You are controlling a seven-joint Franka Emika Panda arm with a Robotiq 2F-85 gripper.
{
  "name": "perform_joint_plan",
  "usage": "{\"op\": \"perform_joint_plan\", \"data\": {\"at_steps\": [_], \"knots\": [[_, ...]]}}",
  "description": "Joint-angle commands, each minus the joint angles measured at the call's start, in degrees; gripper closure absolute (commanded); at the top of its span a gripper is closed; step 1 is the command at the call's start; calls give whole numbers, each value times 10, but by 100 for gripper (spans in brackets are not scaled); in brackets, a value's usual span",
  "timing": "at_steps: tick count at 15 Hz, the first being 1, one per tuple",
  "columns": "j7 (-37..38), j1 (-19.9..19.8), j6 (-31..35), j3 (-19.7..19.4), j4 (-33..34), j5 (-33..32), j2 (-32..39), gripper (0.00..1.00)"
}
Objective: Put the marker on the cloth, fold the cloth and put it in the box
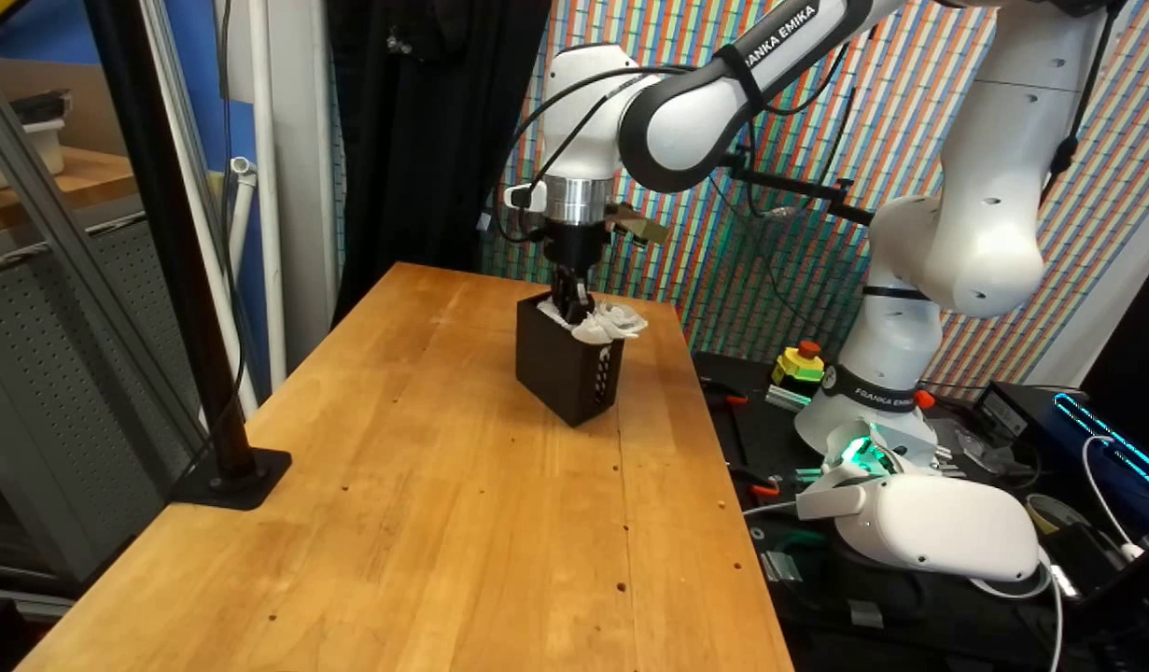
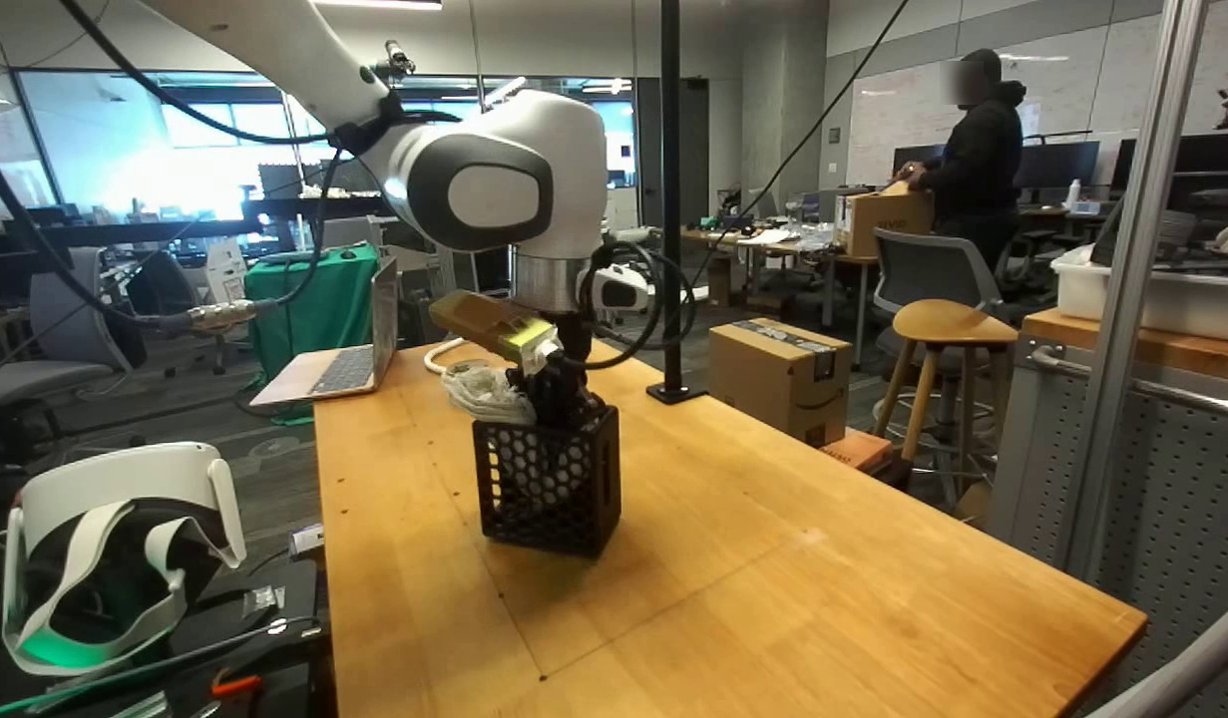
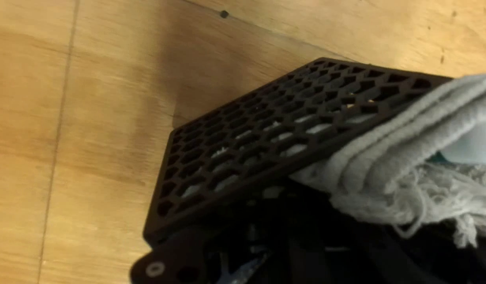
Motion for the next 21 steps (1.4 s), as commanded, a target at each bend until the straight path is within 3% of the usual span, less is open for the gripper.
{"op": "perform_joint_plan", "data": {"at_steps": [1,5,10,12,16,21], "knots": [[-44,5,77,7,-28,129,-1,94],[-60,11,131,17,-38,209,-2,94],[-26,22,199,29,-60,230,-18,94],[2,28,229,32,-69,203,-27,94],[117,34,268,31,-84,90,-35,94],[266,28,253,27,-83,-61,-62,93]]}}
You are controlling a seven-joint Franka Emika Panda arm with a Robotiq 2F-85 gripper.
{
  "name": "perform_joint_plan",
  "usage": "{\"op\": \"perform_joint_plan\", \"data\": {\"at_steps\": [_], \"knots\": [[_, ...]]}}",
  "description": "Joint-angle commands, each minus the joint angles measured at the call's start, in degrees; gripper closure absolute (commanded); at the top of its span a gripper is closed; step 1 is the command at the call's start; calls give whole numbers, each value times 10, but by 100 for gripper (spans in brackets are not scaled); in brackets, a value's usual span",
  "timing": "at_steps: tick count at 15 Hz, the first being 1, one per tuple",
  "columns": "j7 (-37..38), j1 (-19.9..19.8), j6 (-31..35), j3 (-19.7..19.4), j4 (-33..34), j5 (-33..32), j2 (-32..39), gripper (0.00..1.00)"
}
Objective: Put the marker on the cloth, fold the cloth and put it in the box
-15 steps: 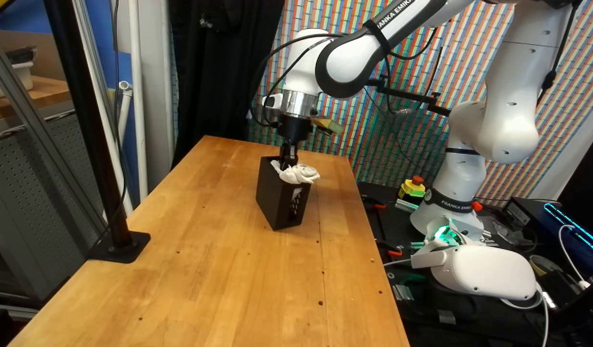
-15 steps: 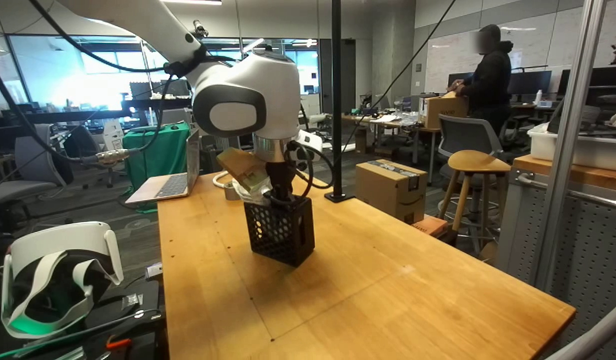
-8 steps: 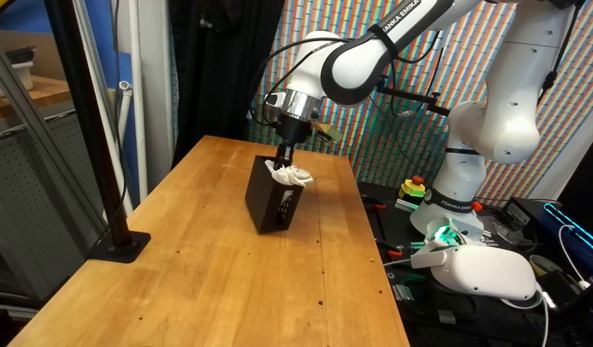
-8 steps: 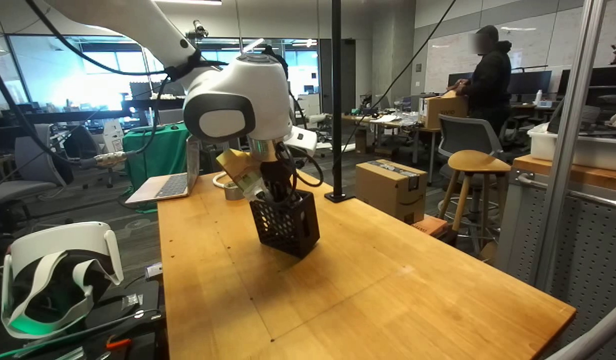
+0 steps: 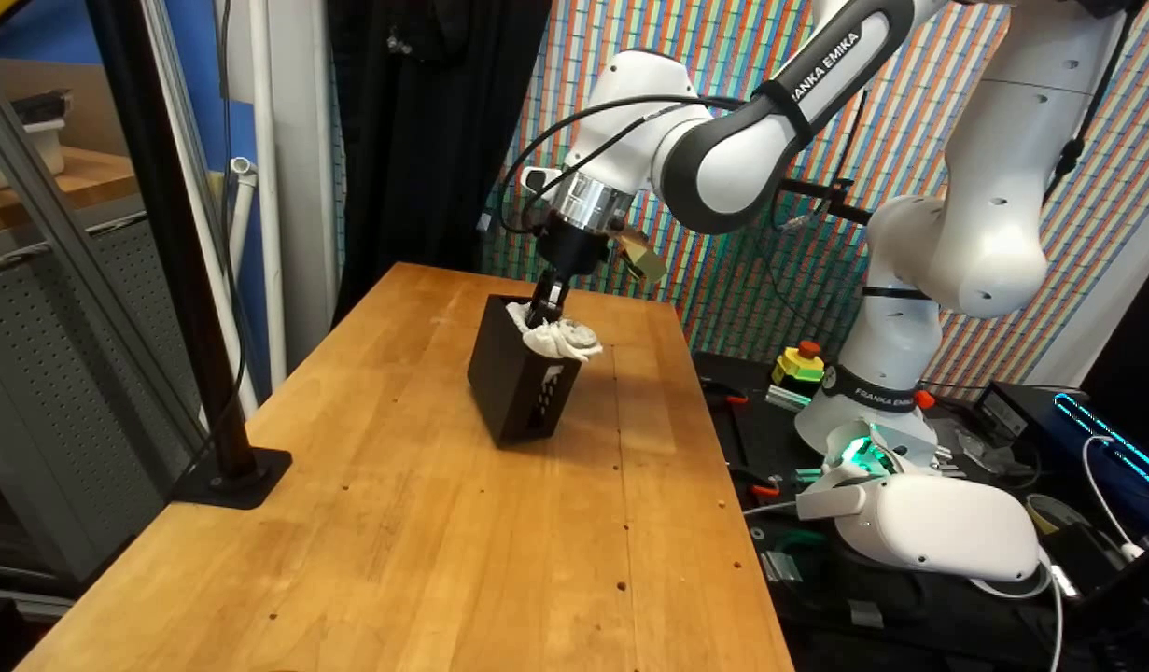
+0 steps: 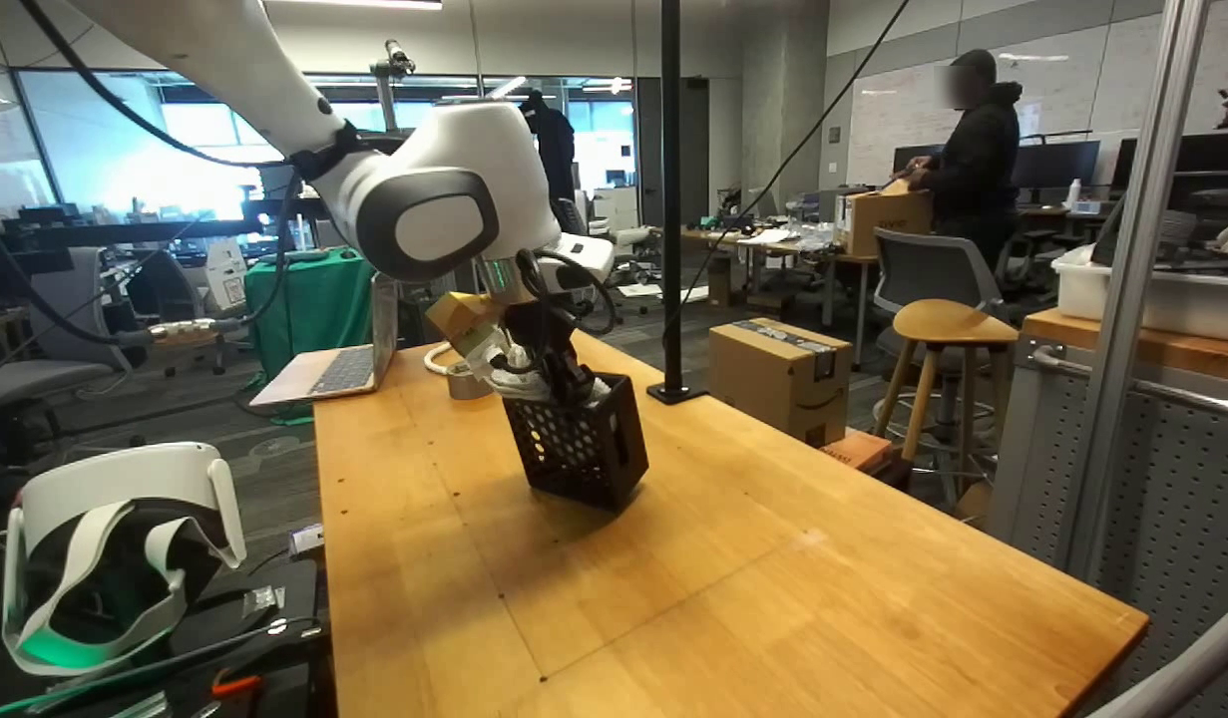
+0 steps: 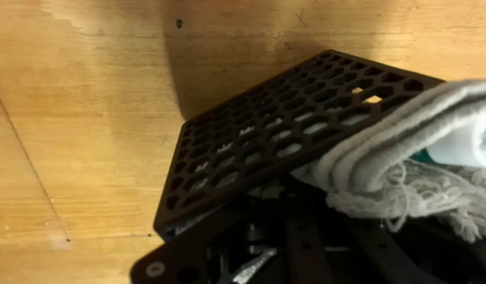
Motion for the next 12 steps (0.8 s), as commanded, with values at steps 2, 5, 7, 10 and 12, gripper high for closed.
{"op": "perform_joint_plan", "data": {"at_steps": [2,5,7,10,12], "knots": [[127,-3,-11,0,-6,-116,-49,93],[189,-9,-26,10,1,-171,-65,94],[214,-10,-32,16,4,-187,-75,93],[219,-7,-32,25,3,-185,-95,93],[219,-6,-28,33,2,-185,-117,94]]}}
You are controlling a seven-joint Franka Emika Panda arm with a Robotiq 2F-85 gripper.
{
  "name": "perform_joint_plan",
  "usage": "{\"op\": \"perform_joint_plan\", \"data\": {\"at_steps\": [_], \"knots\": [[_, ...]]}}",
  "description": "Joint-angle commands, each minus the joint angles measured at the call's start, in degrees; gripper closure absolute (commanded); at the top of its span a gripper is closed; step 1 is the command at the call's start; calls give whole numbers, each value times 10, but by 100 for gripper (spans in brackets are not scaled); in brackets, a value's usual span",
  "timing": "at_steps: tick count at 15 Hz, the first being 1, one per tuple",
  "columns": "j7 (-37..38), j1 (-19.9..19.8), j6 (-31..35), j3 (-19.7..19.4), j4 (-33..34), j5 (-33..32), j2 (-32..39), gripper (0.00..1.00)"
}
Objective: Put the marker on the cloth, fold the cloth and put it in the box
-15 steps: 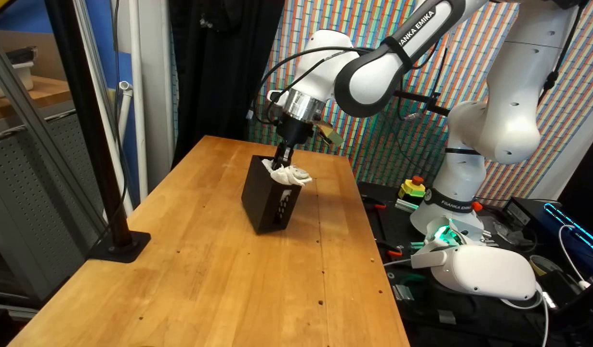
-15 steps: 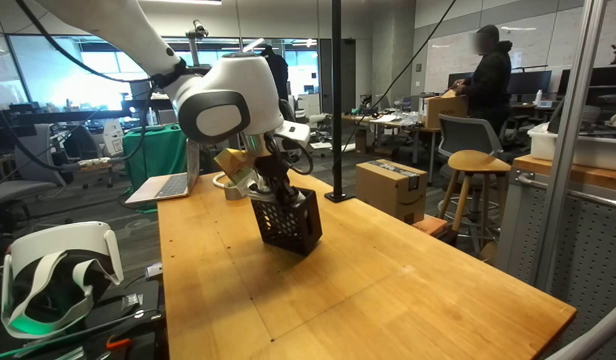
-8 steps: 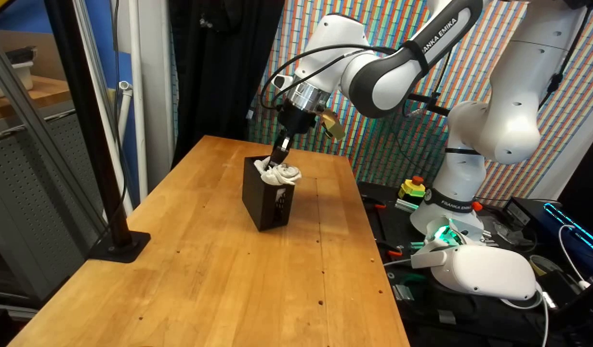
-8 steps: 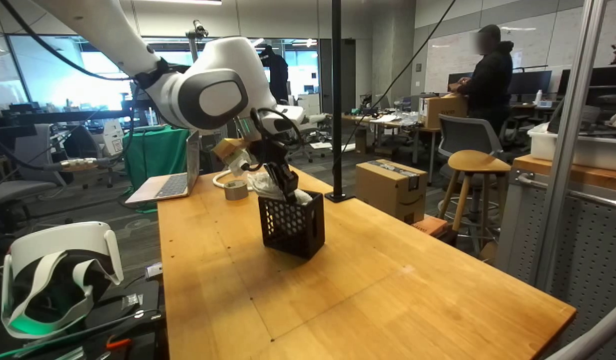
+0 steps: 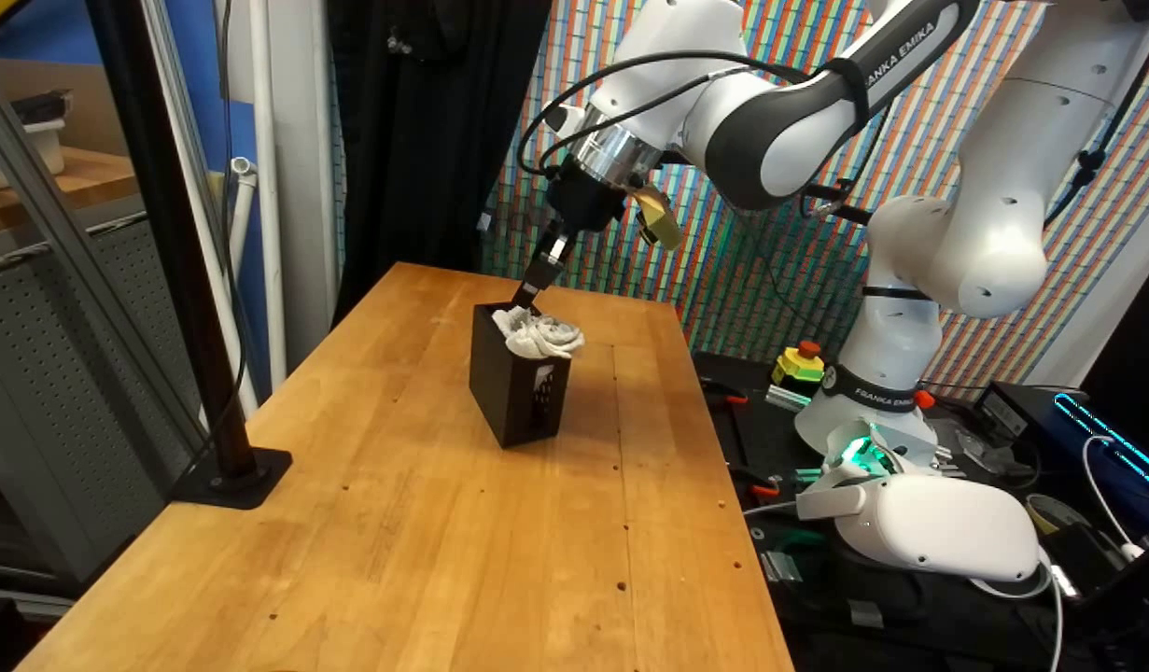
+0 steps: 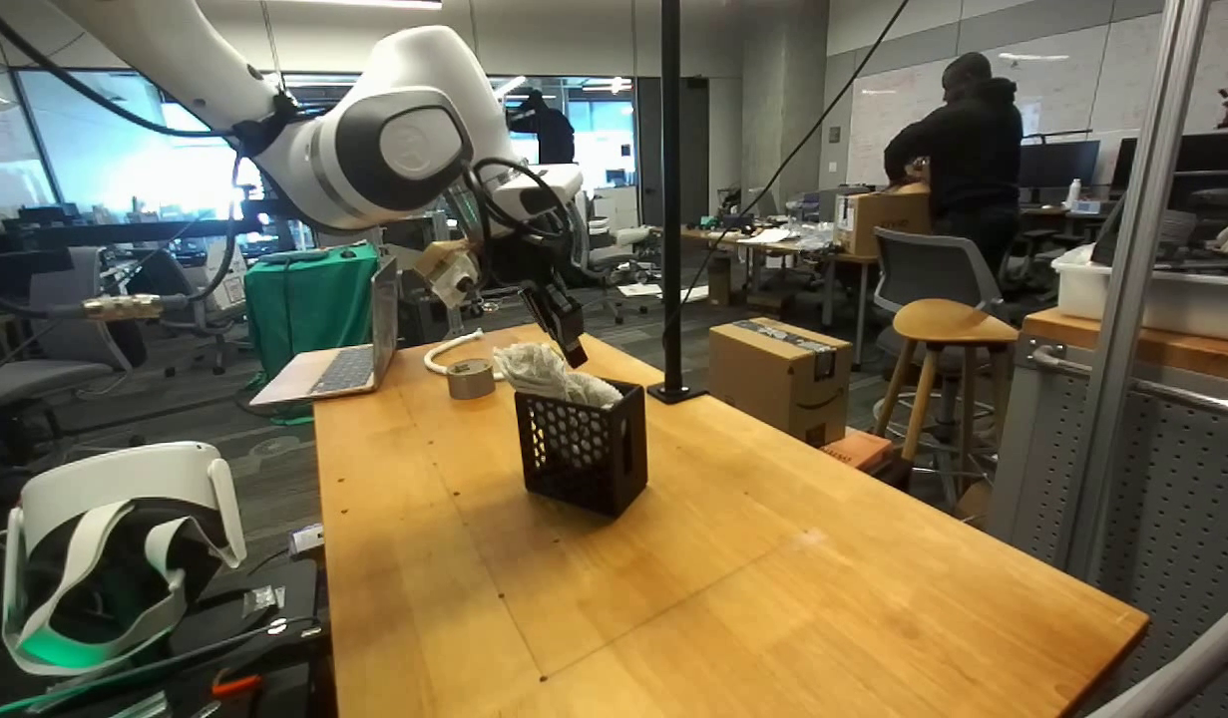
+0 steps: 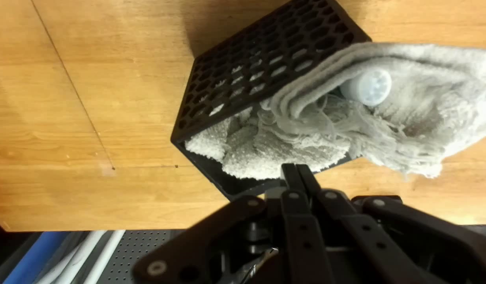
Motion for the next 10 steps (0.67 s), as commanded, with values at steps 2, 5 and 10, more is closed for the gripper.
{"op": "perform_joint_plan", "data": {"at_steps": [2,5,10], "knots": [[7,-3,-7,21,-4,-5,-68,93],[-6,3,-4,29,-18,13,-108,93],[-35,46,12,42,-88,66,-151,93]]}}
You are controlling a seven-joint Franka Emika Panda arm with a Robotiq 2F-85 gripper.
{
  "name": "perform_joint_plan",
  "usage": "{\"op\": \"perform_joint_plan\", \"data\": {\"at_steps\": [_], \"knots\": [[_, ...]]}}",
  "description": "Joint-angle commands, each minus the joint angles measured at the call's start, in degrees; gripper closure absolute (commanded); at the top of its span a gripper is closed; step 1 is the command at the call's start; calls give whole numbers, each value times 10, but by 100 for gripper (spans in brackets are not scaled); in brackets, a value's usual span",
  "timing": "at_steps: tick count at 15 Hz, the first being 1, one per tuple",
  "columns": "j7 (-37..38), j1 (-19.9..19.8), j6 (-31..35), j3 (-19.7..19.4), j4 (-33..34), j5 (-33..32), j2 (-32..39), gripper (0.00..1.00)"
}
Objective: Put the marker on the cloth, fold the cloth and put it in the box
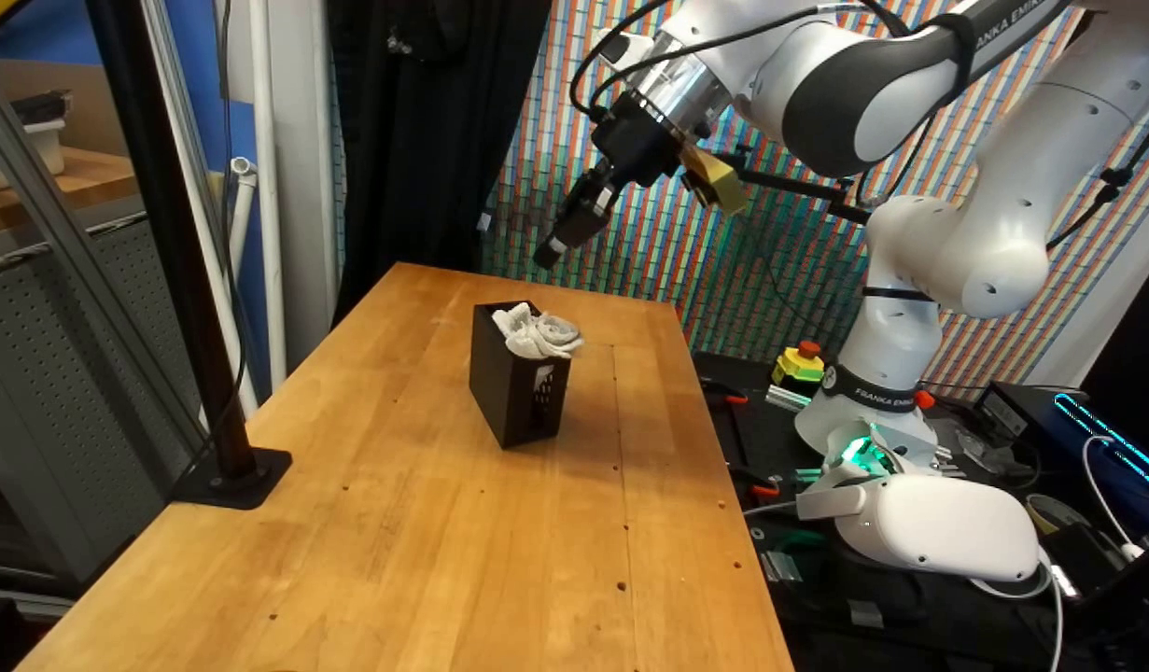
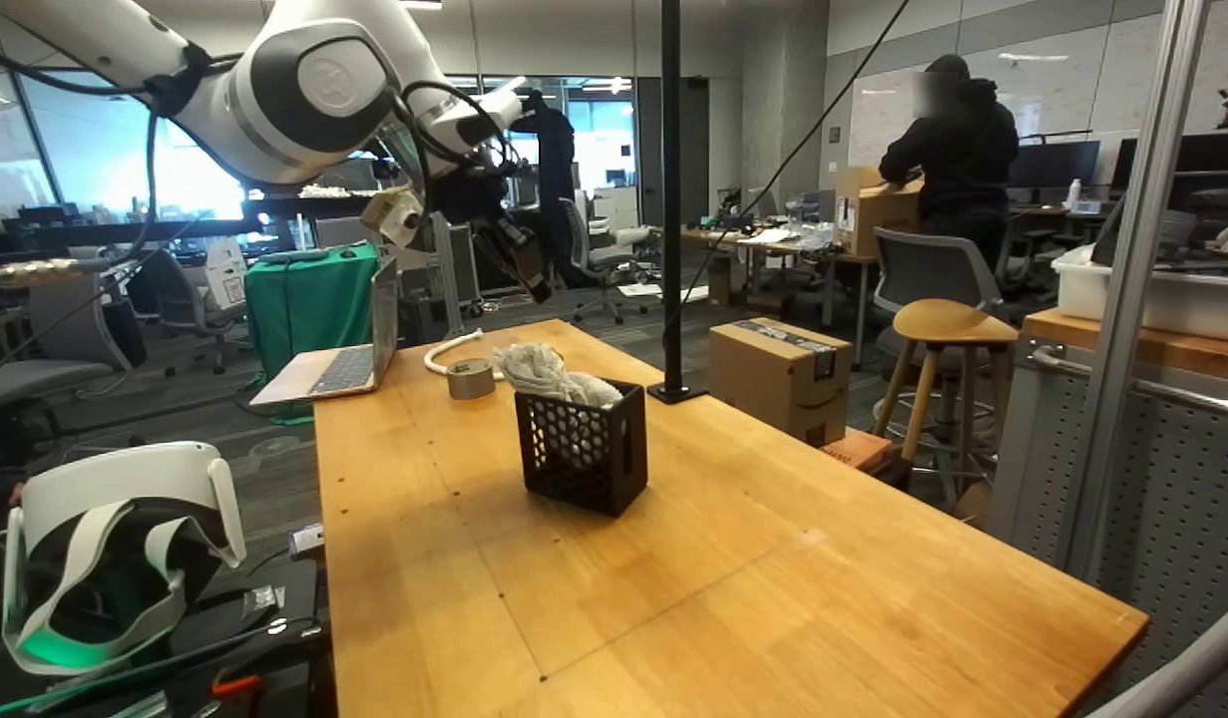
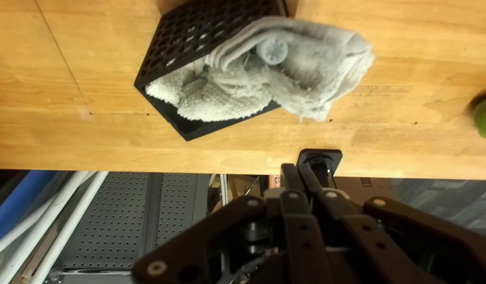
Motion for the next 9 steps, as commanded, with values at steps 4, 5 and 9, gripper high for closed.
{"op": "perform_joint_plan", "data": {"at_steps": [4,5,9], "knots": [[-56,87,22,22,-102,85,-56,93],[-61,101,23,27,-107,93,-58,93],[-70,131,32,47,-105,100,-44,93]]}}
